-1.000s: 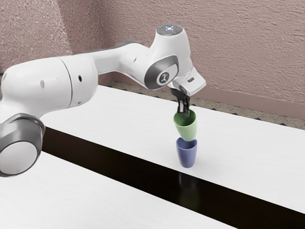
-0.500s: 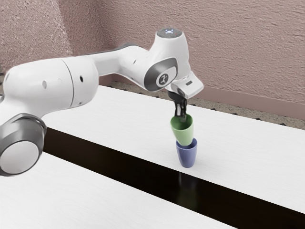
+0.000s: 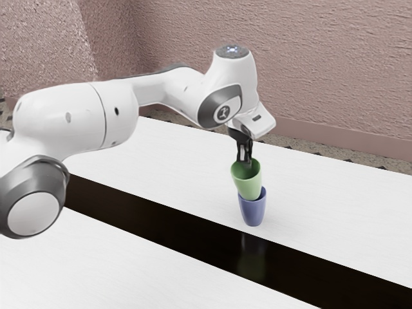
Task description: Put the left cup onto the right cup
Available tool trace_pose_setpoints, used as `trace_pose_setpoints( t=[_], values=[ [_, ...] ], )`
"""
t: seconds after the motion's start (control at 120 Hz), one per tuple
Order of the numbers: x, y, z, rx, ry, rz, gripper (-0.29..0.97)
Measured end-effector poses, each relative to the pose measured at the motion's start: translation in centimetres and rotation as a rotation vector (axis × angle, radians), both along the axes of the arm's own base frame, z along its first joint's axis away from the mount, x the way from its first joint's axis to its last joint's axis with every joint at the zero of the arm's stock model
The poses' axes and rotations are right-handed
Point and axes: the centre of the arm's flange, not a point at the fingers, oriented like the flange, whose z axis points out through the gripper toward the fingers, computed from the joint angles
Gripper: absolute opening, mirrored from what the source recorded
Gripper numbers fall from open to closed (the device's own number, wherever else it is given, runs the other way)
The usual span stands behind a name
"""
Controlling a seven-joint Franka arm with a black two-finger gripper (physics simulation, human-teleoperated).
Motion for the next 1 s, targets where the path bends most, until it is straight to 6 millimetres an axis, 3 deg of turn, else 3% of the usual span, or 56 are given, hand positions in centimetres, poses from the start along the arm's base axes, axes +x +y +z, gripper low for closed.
trace_pose_setpoints(
  t=[0.592,0.808,1.0],
  values=[
    [0.4,0.3,-1.2,0.007,0.009,-0.003,-0.1],
    [0.4,0.1,-1.3,0.006,0.008,-0.016,0.34],
    [0.4,0.1,-1.1,0.006,0.007,-0.025,0.54]
  ],
)
